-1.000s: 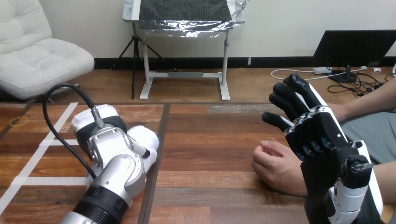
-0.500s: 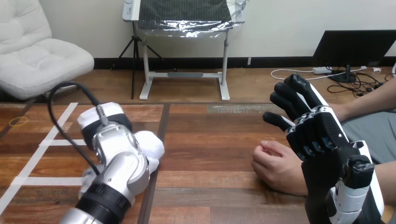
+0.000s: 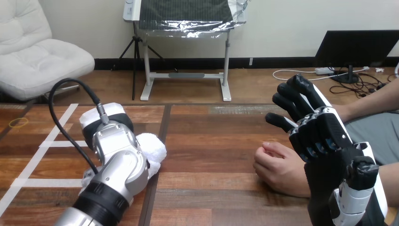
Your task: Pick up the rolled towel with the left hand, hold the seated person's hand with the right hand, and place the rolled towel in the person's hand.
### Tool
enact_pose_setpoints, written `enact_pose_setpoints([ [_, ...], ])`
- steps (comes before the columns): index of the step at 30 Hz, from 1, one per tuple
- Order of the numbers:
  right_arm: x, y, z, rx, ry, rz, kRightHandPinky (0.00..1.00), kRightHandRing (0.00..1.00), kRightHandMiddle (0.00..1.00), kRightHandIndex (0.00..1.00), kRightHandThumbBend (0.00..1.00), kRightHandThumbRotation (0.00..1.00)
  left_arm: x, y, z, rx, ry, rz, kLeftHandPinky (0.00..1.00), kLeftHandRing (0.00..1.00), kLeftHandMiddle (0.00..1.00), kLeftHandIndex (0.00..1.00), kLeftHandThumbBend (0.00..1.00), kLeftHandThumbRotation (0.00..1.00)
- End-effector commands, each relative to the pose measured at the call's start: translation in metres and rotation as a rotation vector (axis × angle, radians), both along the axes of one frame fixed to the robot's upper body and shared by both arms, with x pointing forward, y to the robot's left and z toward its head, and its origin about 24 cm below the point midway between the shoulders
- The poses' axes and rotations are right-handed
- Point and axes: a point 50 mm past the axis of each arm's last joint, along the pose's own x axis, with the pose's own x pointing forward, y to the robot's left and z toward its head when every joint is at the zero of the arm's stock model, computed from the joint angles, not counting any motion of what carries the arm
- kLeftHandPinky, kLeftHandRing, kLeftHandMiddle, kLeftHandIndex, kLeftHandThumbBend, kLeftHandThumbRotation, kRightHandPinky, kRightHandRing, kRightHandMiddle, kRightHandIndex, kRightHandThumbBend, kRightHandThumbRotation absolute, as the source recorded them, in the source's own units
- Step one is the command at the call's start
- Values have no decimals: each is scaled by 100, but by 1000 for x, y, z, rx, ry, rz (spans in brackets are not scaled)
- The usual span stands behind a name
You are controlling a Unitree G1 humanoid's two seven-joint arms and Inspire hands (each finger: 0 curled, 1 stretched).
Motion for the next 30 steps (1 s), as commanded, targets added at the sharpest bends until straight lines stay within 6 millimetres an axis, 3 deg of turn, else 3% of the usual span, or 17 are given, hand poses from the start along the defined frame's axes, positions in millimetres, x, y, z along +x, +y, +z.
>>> enact_pose_setpoints([
  [1, 2, -1, 19, 22, -107, -8, 81, 89, 89, 89, 88, 100, -8, 3, -10, -21, -3, -4, 4, 12, 24, 56, 73, 0],
  [22, 3, -1, 17, 16, -104, -13, 80, 89, 88, 89, 87, 100, -18, 4, -6, -61, -123, -20, 4, 12, 23, 63, 67, 0],
  [30, 2, -1, 17, 12, -102, -15, 80, 89, 88, 89, 87, 100, -25, 5, -4, -77, -221, -44, 6, 14, 26, 56, 72, 0],
])
